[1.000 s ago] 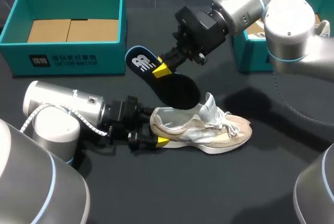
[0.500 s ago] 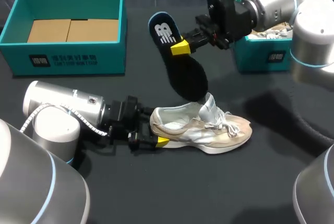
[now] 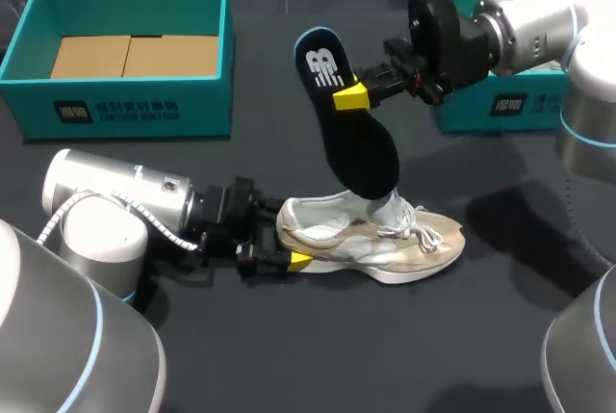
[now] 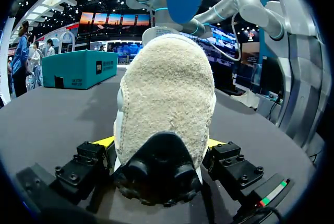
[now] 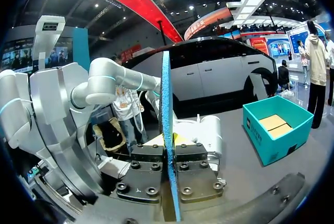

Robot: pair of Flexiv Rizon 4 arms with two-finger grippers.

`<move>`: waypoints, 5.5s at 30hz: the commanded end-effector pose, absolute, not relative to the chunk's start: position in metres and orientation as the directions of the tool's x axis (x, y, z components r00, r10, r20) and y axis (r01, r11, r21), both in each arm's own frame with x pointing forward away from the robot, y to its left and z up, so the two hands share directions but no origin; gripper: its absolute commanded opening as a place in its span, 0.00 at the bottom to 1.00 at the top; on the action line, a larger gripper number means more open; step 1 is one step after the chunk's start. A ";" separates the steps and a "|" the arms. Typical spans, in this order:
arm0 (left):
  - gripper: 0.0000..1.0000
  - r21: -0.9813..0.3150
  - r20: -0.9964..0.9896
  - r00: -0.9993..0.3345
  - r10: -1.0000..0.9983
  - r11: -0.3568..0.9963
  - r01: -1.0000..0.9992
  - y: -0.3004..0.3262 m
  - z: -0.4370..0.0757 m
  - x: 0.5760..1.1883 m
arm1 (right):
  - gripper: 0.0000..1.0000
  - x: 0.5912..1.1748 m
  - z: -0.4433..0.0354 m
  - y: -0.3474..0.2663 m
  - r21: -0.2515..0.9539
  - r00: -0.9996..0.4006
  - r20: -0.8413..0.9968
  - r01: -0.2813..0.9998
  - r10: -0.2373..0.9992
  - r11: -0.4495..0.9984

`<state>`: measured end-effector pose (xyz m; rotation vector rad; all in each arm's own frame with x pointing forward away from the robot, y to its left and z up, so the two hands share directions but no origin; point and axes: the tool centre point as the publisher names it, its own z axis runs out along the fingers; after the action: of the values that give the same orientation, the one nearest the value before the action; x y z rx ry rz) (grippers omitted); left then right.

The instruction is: Take the shoe out of the shoebox, open the shoe tongue, remove and reinsert the insole, then place the shoe into the shoebox

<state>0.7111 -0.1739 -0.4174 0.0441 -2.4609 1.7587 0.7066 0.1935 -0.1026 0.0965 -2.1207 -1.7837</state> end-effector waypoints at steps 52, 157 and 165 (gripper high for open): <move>0.00 -0.941 0.111 -0.993 0.042 0.326 -0.092 -0.173 -0.420 0.708 | 0.00 0.657 -0.103 0.126 0.946 -0.944 0.322 0.324 0.066 0.022; 1.00 -0.621 0.089 -0.996 -0.021 0.781 -0.072 -0.106 -0.342 0.707 | 0.00 0.622 -0.120 0.113 0.899 -0.885 0.435 0.436 0.166 -0.028; 1.00 -0.514 0.044 -0.998 -0.050 0.855 -0.066 -0.114 -0.329 0.706 | 0.00 0.622 -0.120 0.113 0.899 -0.885 0.435 0.436 0.166 -0.028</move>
<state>0.7101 -0.1043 -0.3404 0.0792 -2.9356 0.9663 0.6235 0.1124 -0.1201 -0.6404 -2.0396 -2.0198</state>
